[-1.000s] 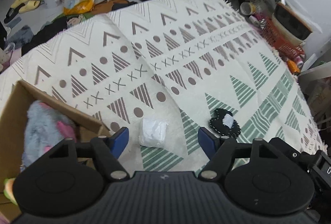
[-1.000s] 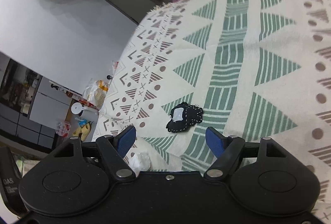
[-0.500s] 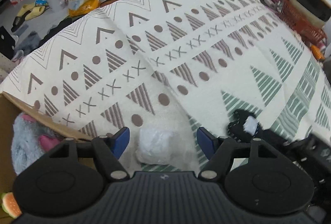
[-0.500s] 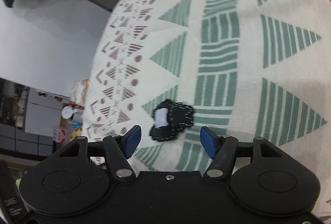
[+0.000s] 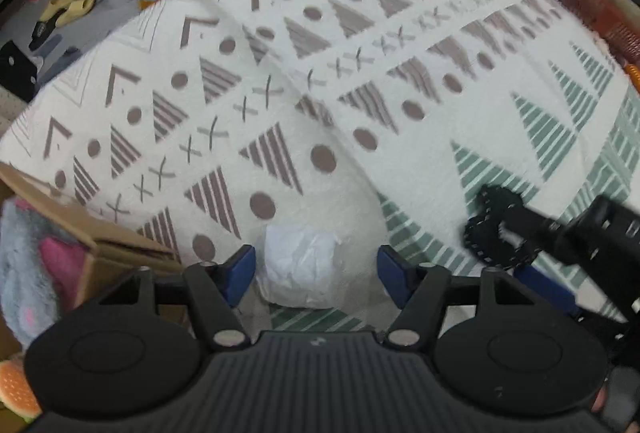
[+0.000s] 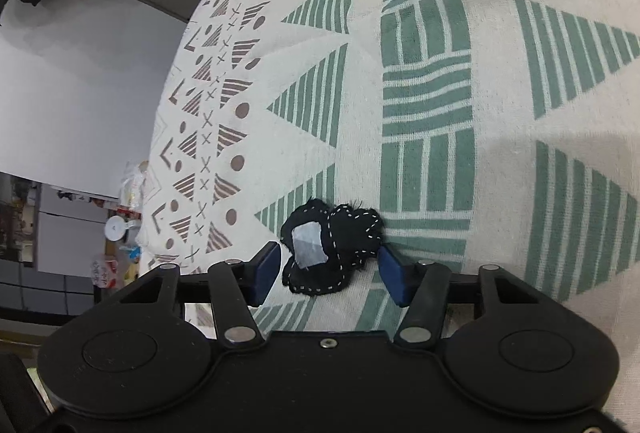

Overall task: Organize soft objects
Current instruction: 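Grasp the white bundle with the left gripper while the right grasps the black beaded pouch, then carry the white bundle with the left gripper while the right carries the black pouch to the box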

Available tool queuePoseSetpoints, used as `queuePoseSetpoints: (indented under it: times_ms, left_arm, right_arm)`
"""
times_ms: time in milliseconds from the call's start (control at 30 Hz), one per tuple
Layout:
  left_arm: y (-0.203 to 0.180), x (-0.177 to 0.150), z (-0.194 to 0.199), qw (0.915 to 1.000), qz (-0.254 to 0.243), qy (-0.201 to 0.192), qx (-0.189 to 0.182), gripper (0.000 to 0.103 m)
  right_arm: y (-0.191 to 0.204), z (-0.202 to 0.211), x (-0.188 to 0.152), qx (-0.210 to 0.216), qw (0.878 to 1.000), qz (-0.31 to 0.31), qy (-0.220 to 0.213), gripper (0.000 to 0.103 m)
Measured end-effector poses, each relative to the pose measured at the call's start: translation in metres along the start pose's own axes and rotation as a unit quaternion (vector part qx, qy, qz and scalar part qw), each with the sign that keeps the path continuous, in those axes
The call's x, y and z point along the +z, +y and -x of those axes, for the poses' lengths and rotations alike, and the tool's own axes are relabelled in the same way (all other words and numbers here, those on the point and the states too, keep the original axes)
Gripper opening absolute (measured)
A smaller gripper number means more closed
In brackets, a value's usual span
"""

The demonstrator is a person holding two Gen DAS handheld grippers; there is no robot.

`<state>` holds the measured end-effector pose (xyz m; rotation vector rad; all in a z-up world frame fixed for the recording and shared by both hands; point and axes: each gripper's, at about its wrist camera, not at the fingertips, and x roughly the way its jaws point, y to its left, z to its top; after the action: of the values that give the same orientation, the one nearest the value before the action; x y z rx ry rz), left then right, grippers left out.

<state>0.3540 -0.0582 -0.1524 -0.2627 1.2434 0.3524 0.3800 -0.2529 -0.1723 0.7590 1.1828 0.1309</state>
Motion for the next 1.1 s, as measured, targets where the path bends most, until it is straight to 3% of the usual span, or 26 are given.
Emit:
queuePoseSetpoints:
  times_ms: [67,200,233,700,1100]
  left_arm:
    - [0.005,-0.003,-0.006,0.9999,0.010,0.002,-0.001,0.046]
    - [0.014,-0.003,0.001,0.9995,0.027,-0.010,-0.014,0.042]
    - [0.017,-0.004,0.003,0.9993,0.031,-0.010,-0.021,0.042]
    - [0.037,-0.017,0.050,0.9956,0.038,-0.017,-0.084,0.041]
    - [0.075,-0.051,0.105,0.9910,0.041,-0.021,-0.126,0.042]
  right_arm:
    - [0.004,-0.003,0.002,-0.027,1.000,0.013,-0.001,0.033]
    - [0.006,0.002,0.002,-0.029,0.999,0.020,-0.006,0.017]
    - [0.006,0.005,0.000,-0.032,0.999,0.023,-0.006,0.005]
    - [0.000,0.066,-0.032,-0.014,0.999,0.027,-0.041,0.005]
    - [0.010,0.118,-0.078,0.007,0.997,0.048,-0.066,0.005]
